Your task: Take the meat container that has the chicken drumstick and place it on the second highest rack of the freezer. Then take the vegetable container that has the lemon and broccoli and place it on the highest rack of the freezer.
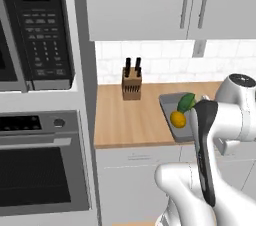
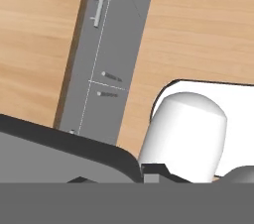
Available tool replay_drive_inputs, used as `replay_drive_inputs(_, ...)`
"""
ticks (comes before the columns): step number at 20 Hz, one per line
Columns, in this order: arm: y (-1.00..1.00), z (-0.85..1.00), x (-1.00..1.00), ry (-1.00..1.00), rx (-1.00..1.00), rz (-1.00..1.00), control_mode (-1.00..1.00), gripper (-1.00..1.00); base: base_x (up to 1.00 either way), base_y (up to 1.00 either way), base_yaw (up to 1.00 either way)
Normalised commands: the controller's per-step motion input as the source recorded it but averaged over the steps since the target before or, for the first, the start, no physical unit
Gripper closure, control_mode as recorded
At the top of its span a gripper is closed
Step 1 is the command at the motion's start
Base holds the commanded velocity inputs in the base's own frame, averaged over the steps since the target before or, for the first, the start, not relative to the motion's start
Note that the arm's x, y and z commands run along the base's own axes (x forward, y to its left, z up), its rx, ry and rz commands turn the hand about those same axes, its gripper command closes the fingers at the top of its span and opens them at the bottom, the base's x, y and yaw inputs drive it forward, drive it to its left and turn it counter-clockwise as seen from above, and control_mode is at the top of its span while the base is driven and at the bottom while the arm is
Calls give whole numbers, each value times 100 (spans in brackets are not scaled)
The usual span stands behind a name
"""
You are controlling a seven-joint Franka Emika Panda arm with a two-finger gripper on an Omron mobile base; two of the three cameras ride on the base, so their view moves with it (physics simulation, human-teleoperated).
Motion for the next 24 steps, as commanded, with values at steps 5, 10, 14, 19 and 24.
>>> replay_drive_inputs(5, 0, 0, 0, 0, 0, 0, 100, 100, -98, 44, 0)
replay_drive_inputs(10, 0, 0, 0, 0, 0, 0, 100, 100, -74, 83, 2)
replay_drive_inputs(14, 0, 0, 0, 0, 0, 0, 100, 100, -46, 100, 5)
replay_drive_inputs(19, 0, 0, 0, 0, 0, 0, 100, 100, -15, 100, 9)
replay_drive_inputs(24, 0, 0, 0, 0, 0, 0, 100, 100, -2, 100, 26)
